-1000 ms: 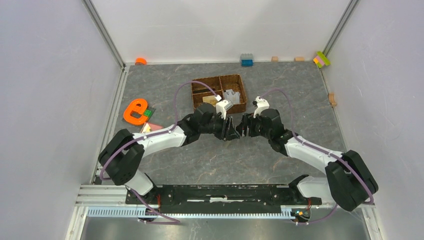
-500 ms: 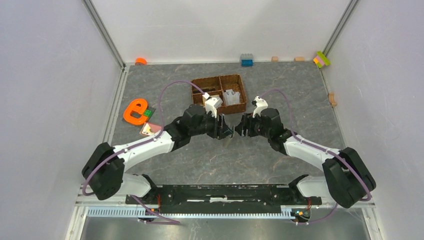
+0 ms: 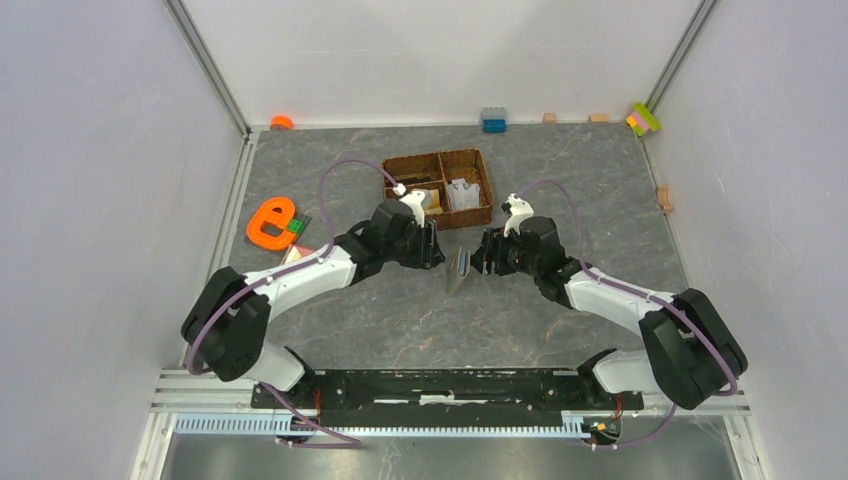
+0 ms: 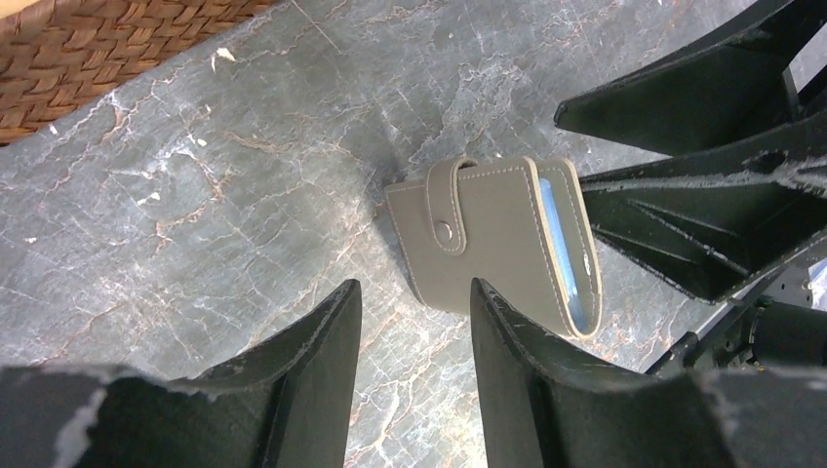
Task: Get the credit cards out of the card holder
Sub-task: Pick up the card holder from the center of the board.
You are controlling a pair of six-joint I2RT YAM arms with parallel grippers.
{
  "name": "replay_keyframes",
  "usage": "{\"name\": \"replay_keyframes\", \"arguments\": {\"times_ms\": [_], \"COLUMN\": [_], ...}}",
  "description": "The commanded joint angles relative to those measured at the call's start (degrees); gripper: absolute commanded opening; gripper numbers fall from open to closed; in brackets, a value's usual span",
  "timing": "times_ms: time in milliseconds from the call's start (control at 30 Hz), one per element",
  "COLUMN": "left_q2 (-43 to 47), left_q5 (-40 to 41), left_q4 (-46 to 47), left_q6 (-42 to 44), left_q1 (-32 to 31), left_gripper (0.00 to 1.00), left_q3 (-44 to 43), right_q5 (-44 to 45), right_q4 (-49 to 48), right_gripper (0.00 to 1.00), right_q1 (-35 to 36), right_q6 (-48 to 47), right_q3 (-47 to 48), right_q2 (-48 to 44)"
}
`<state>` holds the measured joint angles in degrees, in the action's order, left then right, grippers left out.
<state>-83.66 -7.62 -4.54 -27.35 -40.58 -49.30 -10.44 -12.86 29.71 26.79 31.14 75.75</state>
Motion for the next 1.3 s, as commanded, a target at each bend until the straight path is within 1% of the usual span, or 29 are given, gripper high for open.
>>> {"name": "replay_keyframes", "arguments": {"times_ms": [0, 233, 333, 500, 567, 700, 800, 867, 900, 967, 1000, 1033, 1200, 1267], "left_q2": [-2.3, -7.5, -9.1, -12.1, -12.5, -13.0, -13.3, -12.9, -12.5, -11.5, -11.1, -10.6, -8.9, -8.3], "left_q5": [1.2, -4.4, -9.5, -12.9, -12.7, -9.6, -8.1, -6.9, -6.3, -5.4, -5.2, -5.1, -3.0, -2.1], "left_q4": [-2.8, -1.7, 2.0, 4.3, 4.3, 4.2, 4.3, 4.3, 4.3, 5.4, 6.0, 6.3, 6.8, 6.9], "left_q6": [3.4, 4.1, 4.5, 4.3, 4.2, 4.8, 5.0, 5.5, 5.8, 6.4, 6.6, 6.7, 6.2, 5.8], "left_q1": [-0.1, -0.8, -0.9, -0.9, -0.9, -0.9, -0.9, -0.9, -0.9, -0.9, -0.9, -0.9, -0.9, -0.9], "left_gripper": [0.53, 0.57, 0.57, 0.57, 0.57, 0.56, 0.52, 0.46, 0.39, 0.16, 0.10, 0.07, 0.02, 0.02], "left_q3": [-3.8, -5.8, -5.5, -6.2, -6.3, -6.4, -6.5, -6.3, -6.1, -5.5, -5.3, -4.9, -3.8, -3.4], "right_q5": [-2.3, -3.0, -3.2, -3.9, -4.3, -5.0, -5.7, -5.6, -5.7, -5.6, -5.5, -5.5, -5.1, -5.2], "right_q4": [-2.3, -2.3, -2.1, -2.3, -2.3, -2.4, -2.6, -2.6, -2.6, -2.5, -2.5, -2.4, -1.8, -2.1], "right_gripper": [0.66, 0.66, 0.66, 0.67, 0.67, 0.66, 0.66, 0.66, 0.66, 0.66, 0.66, 0.66, 0.66, 0.66], "right_q1": [-0.2, -0.2, -0.2, -0.2, -0.2, -0.1, -0.1, 0.0, 0.0, 0.0, 0.1, 0.2, 0.2, 0.2], "right_q6": [0.3, 0.2, 0.1, 0.1, 0.1, 0.1, 0.0, -0.1, -0.2, -0.3, -0.4, -0.5, -0.7, -0.8], "right_q3": [0.8, 1.2, 1.4, 1.7, 2.0, 2.4, 2.6, 2.6, 2.6, 2.5, 2.6, 2.6, 2.9, 2.6], "right_q2": [1.3, 2.9, 3.2, 4.4, 5.2, 6.6, 7.1, 7.1, 7.0, 6.9, 6.9, 7.0, 6.6, 5.7]}}
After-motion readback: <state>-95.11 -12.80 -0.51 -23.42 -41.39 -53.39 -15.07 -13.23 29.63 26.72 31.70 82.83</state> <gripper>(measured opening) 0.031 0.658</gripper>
